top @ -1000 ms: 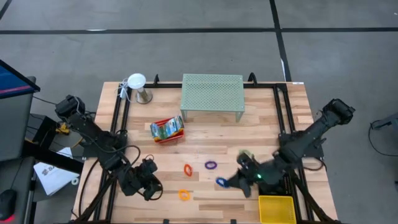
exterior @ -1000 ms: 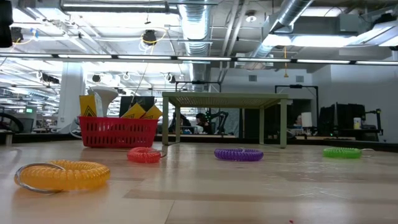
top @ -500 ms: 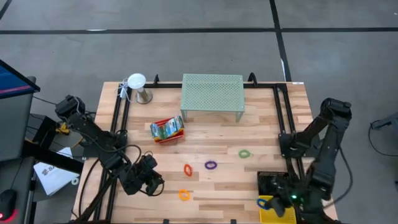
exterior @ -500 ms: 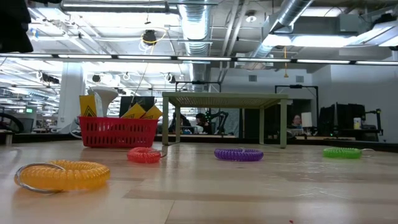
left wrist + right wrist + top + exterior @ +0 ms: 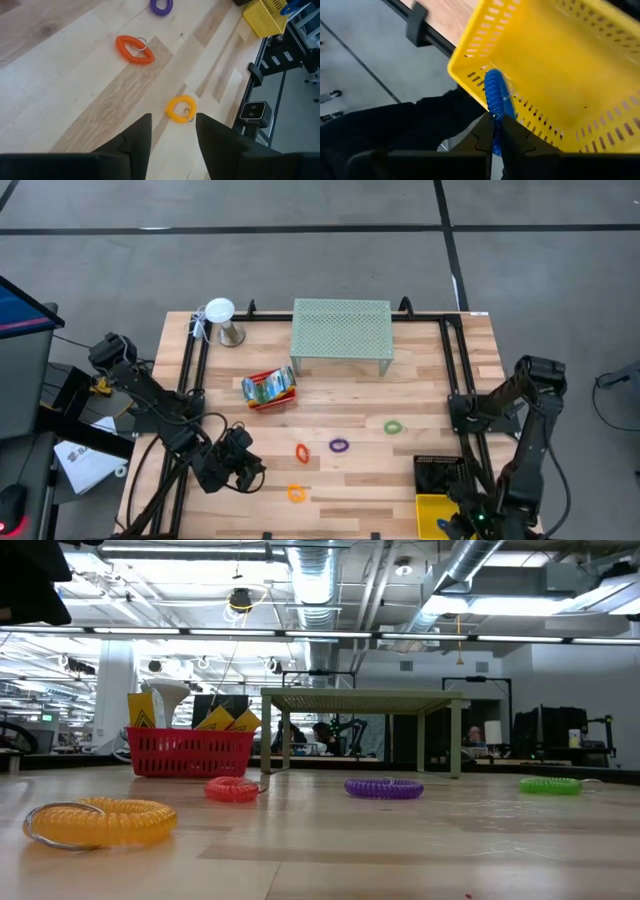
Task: Pick & Place Office Desk Supplies
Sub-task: Put the blue spring keychain into the yellow bin, then put the yellow spring keychain into the yellow bin
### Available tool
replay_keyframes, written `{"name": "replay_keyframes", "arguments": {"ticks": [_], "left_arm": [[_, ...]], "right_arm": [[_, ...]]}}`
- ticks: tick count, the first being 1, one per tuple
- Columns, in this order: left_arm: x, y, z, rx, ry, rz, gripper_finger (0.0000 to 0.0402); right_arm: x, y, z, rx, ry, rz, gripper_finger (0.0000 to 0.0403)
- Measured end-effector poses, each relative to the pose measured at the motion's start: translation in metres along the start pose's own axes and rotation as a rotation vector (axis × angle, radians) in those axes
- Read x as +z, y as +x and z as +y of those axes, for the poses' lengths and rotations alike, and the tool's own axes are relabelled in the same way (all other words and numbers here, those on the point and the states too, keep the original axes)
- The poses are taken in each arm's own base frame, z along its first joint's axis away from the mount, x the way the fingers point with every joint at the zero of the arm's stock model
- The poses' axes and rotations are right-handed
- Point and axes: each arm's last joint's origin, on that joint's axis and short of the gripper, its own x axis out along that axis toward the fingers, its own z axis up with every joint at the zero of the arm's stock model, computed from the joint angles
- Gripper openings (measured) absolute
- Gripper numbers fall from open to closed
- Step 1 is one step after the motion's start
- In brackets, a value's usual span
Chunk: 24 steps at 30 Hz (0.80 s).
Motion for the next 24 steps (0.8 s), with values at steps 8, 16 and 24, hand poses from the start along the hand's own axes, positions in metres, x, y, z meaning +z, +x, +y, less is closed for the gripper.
{"name": "replay_keyframes", "arguments": {"ticks": [8,16,24], "left_arm": [[0.002,0.001,-0.001,-0.009,-0.012,-0.006,0.0146],[0.002,0.001,-0.001,-0.012,-0.015,-0.014,0.0145],[0.004,0.002,-0.001,-0.004,-0.020,-0.044,0.0145]], "right_arm": [[0.001,0.002,-0.001,-0.015,-0.020,-0.015,0.0082],[0.008,0.000,0.001,-0.025,-0.019,-0.034,0.0154],[0.039,-0.008,0.018,0.038,-0.014,-0.171,0.0183]]}}
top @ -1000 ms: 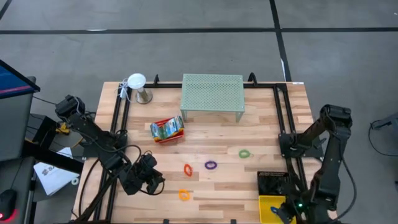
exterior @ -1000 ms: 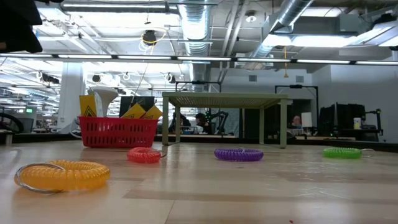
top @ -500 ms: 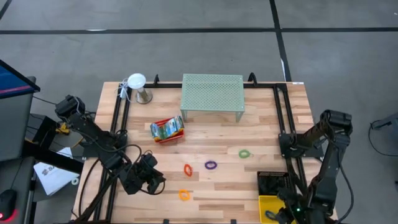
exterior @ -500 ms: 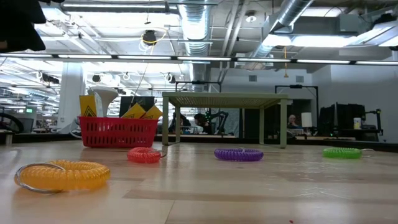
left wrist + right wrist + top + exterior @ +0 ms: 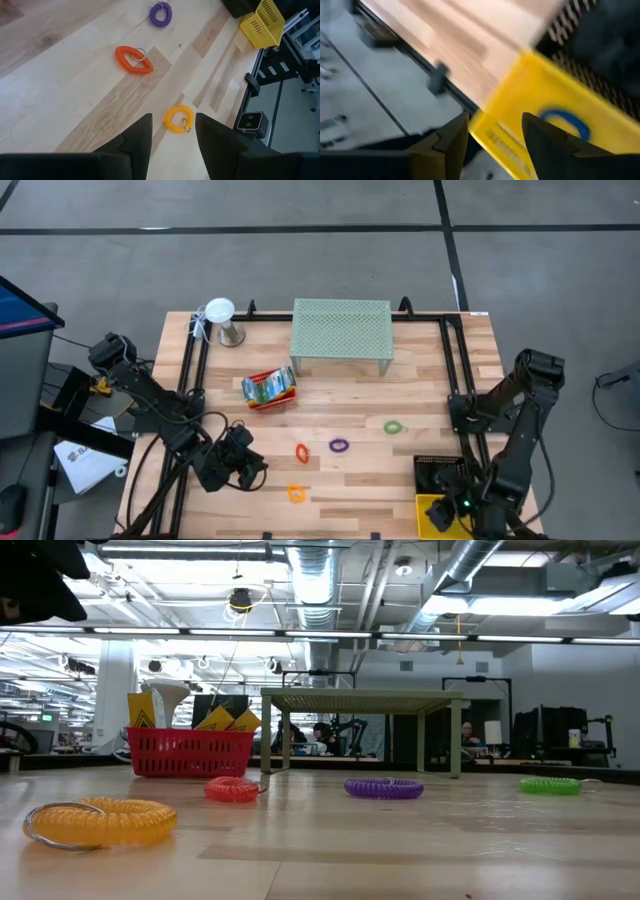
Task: Pick & Place Office Desk Supplies
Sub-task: Put the yellow spring keychain into the yellow bin
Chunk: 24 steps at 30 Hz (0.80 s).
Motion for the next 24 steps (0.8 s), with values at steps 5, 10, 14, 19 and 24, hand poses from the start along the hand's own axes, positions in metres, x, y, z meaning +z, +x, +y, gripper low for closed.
{"name": "replay_keyframes", "arguments": {"ticks": [5,10,14,19,24], "left_arm": [[0.000,0.000,0.000,0.000,0.000,0.000,0.0145],[0.000,0.000,-0.001,-0.004,-0.004,-0.014,0.0145],[0.002,0.000,-0.002,-0.010,0.003,-0.042,0.0145],[0.008,0.004,-0.009,-0.078,0.139,-0.023,0.0145],[0.014,0.007,-0.013,-0.131,0.335,-0.007,0.0146]], "right_arm": [[0.030,-0.005,0.016,0.068,-0.027,-0.097,0.0184],[0.062,-0.012,0.030,0.105,-0.067,-0.153,0.0184],[0.084,-0.020,0.041,0.174,-0.102,-0.216,0.0184],[0.108,-0.031,0.049,0.229,-0.137,-0.262,0.0184],[0.121,-0.040,0.050,0.248,-0.147,-0.286,0.0184]]}}
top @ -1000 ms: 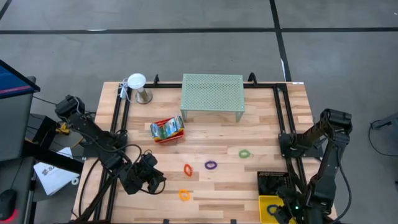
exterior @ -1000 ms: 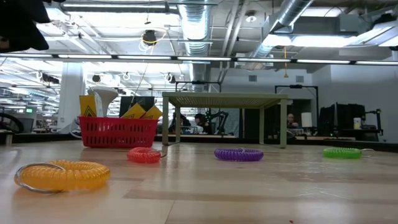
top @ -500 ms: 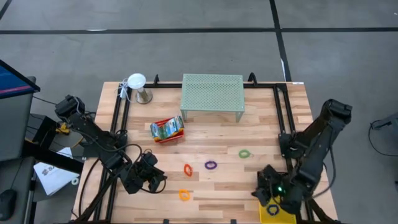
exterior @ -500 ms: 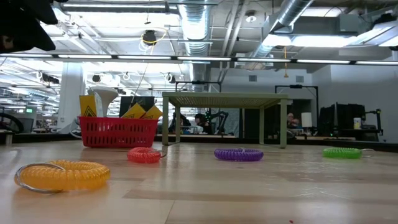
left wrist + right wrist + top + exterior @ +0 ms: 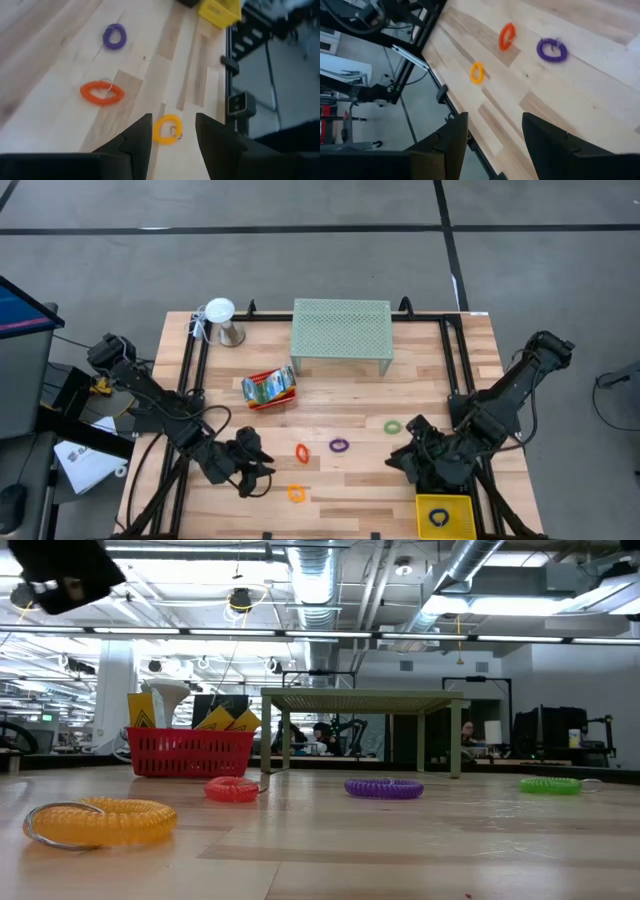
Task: Pick & Place Office Desk Supplies
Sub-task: Put the yellow spring keychain into the yellow bin
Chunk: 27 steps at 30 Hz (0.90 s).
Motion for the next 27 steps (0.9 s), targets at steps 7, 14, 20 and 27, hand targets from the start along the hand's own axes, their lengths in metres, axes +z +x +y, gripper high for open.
{"name": "replay_keyframes", "arguments": {"ticks": [7,14,20,27], "left_arm": [[-0.002,0.016,-0.003,-0.042,0.237,0.023,0.0180],[-0.031,0.068,-0.001,-0.021,0.289,0.109,0.0208],[-0.055,0.101,0.006,0.010,0.292,0.150,0.0183],[-0.072,0.119,0.013,0.050,0.290,0.161,0.0163]], "right_arm": [[0.004,-0.004,0.000,0.013,0.006,-0.003,0.0184],[0.002,-0.003,0.000,0.011,0.010,0.001,0.0184],[0.002,-0.003,0.000,0.010,0.017,0.001,0.0184],[0.003,-0.003,0.000,0.011,0.028,-0.001,0.0184]]}}
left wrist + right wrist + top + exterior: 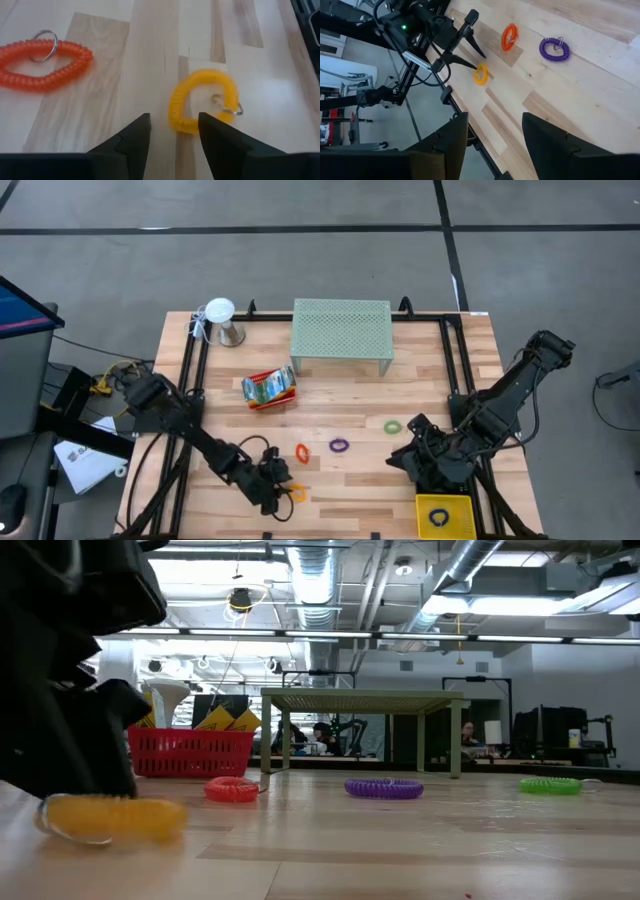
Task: Pick & Place Office Desk Supplies
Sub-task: Put the yellow spring keychain into the yellow bin
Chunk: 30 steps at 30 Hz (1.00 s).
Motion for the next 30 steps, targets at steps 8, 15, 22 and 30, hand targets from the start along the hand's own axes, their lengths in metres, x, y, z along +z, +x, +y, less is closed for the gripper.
{"name": "replay_keyframes", "arguments": {"ticks": [8,15,22,30], "left_arm": [[-0.005,0.008,0.002,0.037,0.005,-0.016,0.0101],[-0.001,0.012,0.009,0.053,-0.090,-0.012,0.0017],[0.011,0.016,0.013,0.022,-0.168,-0.092,0.0005],[0.047,0.019,0.022,-0.060,-0.289,-0.326,0.0005]], "right_arm": [[0.000,0.000,0.000,0.001,0.009,-0.003,0.0184],[0.001,0.000,0.000,0.004,0.013,-0.026,0.0184],[0.003,0.001,0.001,0.011,0.011,-0.041,0.0184],[0.014,0.005,0.011,0.080,-0.006,-0.127,0.0179]]}}
